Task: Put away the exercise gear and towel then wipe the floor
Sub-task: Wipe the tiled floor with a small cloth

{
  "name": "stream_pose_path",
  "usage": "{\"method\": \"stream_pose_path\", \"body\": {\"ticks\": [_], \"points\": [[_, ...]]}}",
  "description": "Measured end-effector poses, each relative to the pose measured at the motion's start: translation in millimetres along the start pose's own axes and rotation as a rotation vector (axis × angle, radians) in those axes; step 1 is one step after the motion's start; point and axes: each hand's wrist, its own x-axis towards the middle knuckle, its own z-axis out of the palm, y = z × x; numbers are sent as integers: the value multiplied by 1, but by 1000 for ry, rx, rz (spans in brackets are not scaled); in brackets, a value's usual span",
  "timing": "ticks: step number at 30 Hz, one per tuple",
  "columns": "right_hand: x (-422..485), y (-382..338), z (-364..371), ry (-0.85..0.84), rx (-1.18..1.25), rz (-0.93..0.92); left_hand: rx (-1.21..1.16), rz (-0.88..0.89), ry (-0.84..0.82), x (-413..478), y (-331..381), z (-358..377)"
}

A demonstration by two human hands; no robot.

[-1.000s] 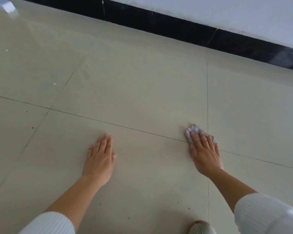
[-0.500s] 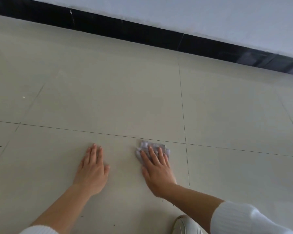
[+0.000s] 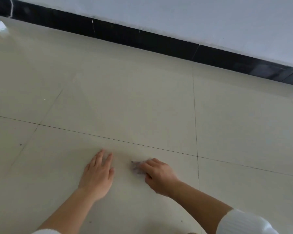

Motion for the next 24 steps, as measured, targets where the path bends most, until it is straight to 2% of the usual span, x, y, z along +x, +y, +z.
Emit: {"method": "stream_pose_path", "body": {"ticks": [2, 4, 8, 14, 18, 20, 24], "points": [[21, -7, -28, 77, 204, 262, -64, -66, -27, -2, -1, -15], [37, -22, -61, 72, 360, 492, -155, -143, -28, -13, -3, -37], [54, -77, -125, 34, 614, 624, -354, -267, -1, -57, -2, -101], [57, -223, -249, -70, 824, 673, -628, -382, 121, -171, -10, -235], [59, -352, -347, -124, 897, 646, -832, -448, 279, -274, -28, -363], [62, -422, -389, -191, 909, 601, -930, -500, 384, -326, -42, -432], [69, -561, -444, -360, 850, 419, -1056, -628, 487, -425, -83, -533]]}}
